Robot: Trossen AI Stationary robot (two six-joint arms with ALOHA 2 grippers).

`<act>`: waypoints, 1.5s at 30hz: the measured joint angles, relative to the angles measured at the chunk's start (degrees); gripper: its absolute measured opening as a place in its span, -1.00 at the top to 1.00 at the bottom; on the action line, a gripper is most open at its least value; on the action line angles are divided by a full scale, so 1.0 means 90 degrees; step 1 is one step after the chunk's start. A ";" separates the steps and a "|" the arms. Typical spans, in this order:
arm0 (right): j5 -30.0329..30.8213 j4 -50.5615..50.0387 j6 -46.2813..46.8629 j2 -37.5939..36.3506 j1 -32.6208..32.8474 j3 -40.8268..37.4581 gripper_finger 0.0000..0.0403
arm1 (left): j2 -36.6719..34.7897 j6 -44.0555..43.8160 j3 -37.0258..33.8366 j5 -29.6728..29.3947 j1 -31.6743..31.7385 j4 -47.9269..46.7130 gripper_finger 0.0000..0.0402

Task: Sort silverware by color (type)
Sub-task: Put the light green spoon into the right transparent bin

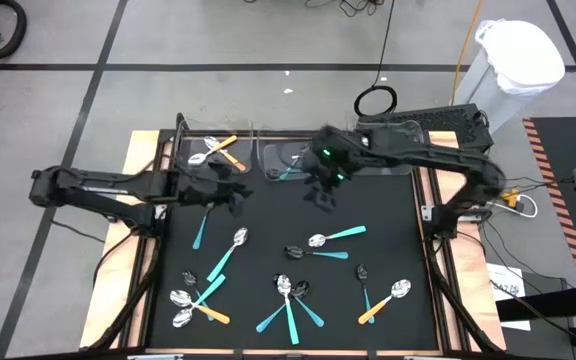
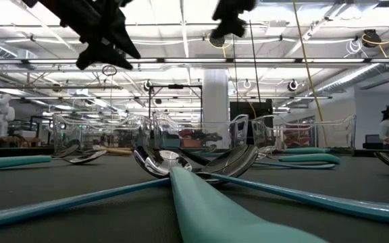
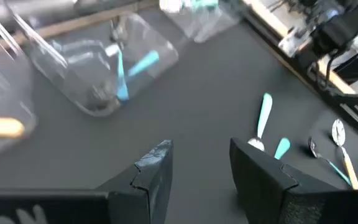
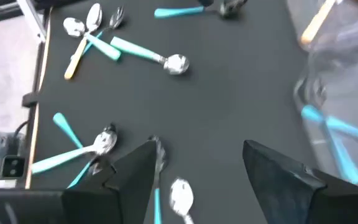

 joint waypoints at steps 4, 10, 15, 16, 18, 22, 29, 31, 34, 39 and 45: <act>0.0019 0.1053 0.0697 -0.1105 0.0165 -0.1759 -0.17 | 0.0538 -0.0713 0.0000 0.0005 -0.0384 0.0020 0.20; 0.0050 0.2444 0.1879 -0.2327 0.0425 -0.3650 -0.17 | 0.0975 -0.1945 0.0000 0.0100 -0.0830 0.0017 0.20; 0.0625 0.2789 0.2454 -0.2626 0.0766 -0.4383 -0.17 | 0.1138 -0.2510 0.0000 0.0117 -0.1034 -0.0044 0.20; 0.0745 0.2800 0.2432 -0.2624 0.0843 -0.4488 -0.17 | 0.1148 -0.2565 0.0000 0.0111 -0.1081 -0.0049 0.20; 0.0943 0.2787 0.2373 -0.2618 0.0984 -0.4701 -0.17 | 0.1196 -0.2578 0.0002 0.0095 -0.1204 -0.0046 0.20; 0.1074 0.2810 0.2676 -0.2515 0.1258 -0.5021 -0.17 | 0.1360 -0.2710 0.0002 0.0136 -0.1562 -0.0204 0.20; 0.1991 0.3237 0.2745 -0.2520 0.1906 -0.5266 -0.17 | 0.1574 -0.3603 0.0007 0.0321 -0.2047 -0.1338 0.20; 0.2433 0.3297 0.2747 -0.2524 0.2030 -0.5264 -0.17 | 0.1649 -0.3625 0.0007 0.0437 -0.2120 -0.1510 0.20; 0.2830 0.3417 0.2826 -0.2522 0.2110 -0.5264 -0.17 | 0.1809 -0.3623 0.0007 0.0510 -0.2236 -0.1604 0.20; 0.2894 0.3407 0.3109 -0.2561 0.2287 -0.5264 -0.17 | 0.2295 -0.3610 0.0007 0.0505 -0.2431 -0.1532 0.20; 0.3067 0.3251 0.3486 -0.2558 0.2628 -0.5264 -0.17 | 0.3001 -0.3562 0.0016 0.0776 -0.2609 -0.1534 0.20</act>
